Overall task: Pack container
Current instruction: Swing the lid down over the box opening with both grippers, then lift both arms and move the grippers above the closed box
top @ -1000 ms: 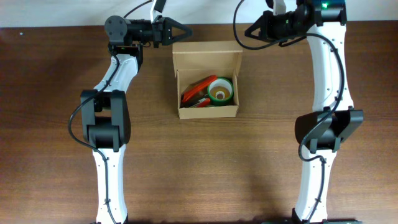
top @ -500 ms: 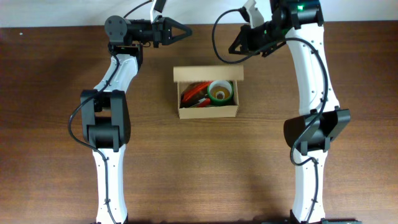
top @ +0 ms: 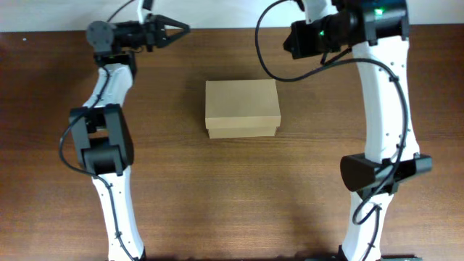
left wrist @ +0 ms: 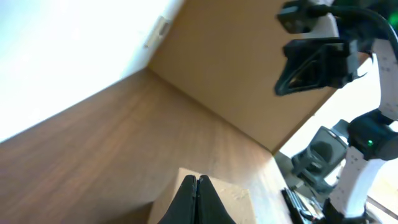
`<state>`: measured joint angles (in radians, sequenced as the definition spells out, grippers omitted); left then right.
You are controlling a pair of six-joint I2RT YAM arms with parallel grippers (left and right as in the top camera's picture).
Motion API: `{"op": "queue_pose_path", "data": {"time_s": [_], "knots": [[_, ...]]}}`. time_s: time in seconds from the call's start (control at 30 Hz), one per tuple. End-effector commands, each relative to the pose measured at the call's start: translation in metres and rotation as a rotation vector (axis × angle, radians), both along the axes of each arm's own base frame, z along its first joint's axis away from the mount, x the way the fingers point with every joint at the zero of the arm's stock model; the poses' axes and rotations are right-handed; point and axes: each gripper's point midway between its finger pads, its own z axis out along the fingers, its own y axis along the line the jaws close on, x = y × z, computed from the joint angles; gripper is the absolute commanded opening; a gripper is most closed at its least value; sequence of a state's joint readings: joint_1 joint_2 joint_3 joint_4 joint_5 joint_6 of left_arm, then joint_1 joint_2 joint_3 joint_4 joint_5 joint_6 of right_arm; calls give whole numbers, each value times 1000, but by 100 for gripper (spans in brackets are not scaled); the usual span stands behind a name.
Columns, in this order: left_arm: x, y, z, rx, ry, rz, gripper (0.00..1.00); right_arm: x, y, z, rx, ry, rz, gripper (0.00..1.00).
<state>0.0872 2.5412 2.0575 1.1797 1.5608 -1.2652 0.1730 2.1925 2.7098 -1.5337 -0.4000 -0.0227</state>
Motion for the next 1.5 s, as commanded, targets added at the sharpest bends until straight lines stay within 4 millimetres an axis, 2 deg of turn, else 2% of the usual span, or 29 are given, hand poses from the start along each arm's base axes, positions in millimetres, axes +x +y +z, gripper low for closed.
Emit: {"op": "queue_pose_path", "data": {"time_s": [0.0,0.17,0.33,0.43,0.53,0.63,0.73,0.8,0.97,1.1,1.2,1.23,1.27,1.3,1.37,1.4,1.47], "knots": [[-9,0,36,13,-61,-8,4,-2,-1,8,-28,-28,-21,4],[-4,1,53,7,1,-7,5,-3,7,9,-25,-32,-7,4],[-6,1,89,11,-32,-6,7,-4,8,10,-18,-28,-16,4],[-7,7,114,10,-20,5,8,-5,9,13,-16,-37,-13,4],[-11,17,137,17,-86,26,11,-6,9,16,-12,-43,-17,4],[-11,31,145,19,-92,51,12,-6,9,17,-11,-43,-19,4],[-2,42,148,-12,12,89,12,-6,9,19,-8,-46,-21,4],[5,45,154,-52,90,124,12,-6,9,19,-4,-46,-28,4],[16,48,169,-107,128,193,14,-6,9,19,-4,-46,-27,4],[48,59,162,-185,267,340,14,-6,9,19,-4,-47,-28,4],[68,69,140,-156,333,471,18,-4,9,20,-3,-53,-29,4],[74,74,124,-112,352,543,25,-4,9,20,-3,-55,-29,4],[79,82,109,-59,383,625,100,-4,9,20,-2,-56,-29,4],[80,93,85,51,409,744,100,-4,9,21,-3,-56,-29,4],[76,114,53,265,415,925,100,-3,7,20,-11,-58,-35,4],[70,121,42,383,400,991,100,-2,5,20,-21,-61,-42,4],[60,123,34,540,347,1029,100,0,2,19,-37,-68,-55,4]]}}
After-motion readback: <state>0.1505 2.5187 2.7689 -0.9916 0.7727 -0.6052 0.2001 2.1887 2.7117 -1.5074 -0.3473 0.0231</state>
